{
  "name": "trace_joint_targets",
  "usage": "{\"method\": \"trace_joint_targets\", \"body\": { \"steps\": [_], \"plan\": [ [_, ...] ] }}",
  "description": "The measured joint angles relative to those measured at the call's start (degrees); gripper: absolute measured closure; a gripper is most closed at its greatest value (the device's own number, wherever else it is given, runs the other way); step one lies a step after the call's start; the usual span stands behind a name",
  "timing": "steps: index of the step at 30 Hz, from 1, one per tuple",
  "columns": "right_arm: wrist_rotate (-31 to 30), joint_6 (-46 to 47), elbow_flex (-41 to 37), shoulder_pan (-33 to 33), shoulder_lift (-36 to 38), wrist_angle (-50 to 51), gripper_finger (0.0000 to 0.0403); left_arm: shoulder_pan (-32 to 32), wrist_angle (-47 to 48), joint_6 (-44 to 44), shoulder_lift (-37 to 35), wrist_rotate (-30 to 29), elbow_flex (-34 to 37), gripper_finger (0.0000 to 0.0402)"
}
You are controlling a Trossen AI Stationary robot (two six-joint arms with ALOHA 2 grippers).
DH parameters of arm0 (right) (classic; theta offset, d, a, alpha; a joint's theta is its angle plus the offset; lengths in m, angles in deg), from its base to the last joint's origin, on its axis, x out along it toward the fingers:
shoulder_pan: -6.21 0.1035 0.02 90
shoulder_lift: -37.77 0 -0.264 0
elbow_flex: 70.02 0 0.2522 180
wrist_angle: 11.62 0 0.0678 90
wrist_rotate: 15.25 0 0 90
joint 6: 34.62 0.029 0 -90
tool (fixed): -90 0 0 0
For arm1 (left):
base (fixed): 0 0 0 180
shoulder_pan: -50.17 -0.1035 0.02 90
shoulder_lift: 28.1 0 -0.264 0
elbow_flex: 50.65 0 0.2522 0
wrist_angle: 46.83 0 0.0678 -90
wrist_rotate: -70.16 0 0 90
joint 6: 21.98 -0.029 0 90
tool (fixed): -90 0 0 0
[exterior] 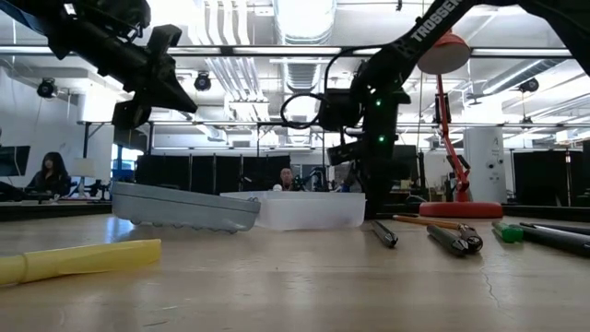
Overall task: Pick & place school supplies into a supply box
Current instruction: Put the black pen into the gray supply box, then put the yellow pen into the gray supply box
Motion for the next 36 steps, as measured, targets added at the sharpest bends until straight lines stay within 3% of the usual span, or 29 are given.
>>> {"method": "trace_joint_targets", "body": {
  "steps": [4, 8, 13, 15, 23, 27, 29, 36],
  "plan": [
    [-1.3, 5.2, 2.3, -0.1, -0.2, 0.5, 0.0386, 0.0, 0.0, 0.0, 0.0, 0.0, 0.0, 0.0402],
    [0.2, 18.1, 8.3, -0.7, 0.1, 1.9, 0.0388, 0.0, 0.0, -0.9, 0.0, 0.0, 0.0, 0.0402],
    [16.3, 42.4, 15.8, -1.5, 0.1, 2.3, 0.0388, 0.0, 0.0, -2.7, 0.0, 0.0, 0.0, 0.0402],
    [21.1, 48.1, 17.7, -0.7, 0.2, 0.9, 0.0388, 0.0, 0.0, -3.5, 0.0, 0.1, 0.0, 0.0402],
    [23.8, 60.0, 19.5, 6.7, 0.2, 1.0, 0.0389, 0.1, 0.7, -6.1, 0.0, 0.7, 0.0, 0.0402],
    [20.2, 63.9, 18.3, 8.9, 0.2, 0.8, 0.0387, 0.1, 0.7, -8.2, 0.0, 2.0, 0.0, 0.0402],
    [17.4, 65.9, 18.0, 9.5, 0.0, -0.3, 0.0376, 0.1, 0.8, -9.2, 0.0, 2.4, 0.0, 0.0402],
    [19.4, 70.8, 17.9, 10.1, -2.8, -3.5, 0.0300, 0.1, 0.9, -12.0, 0.0, 4.1, 0.0, 0.0402]
  ]
}}
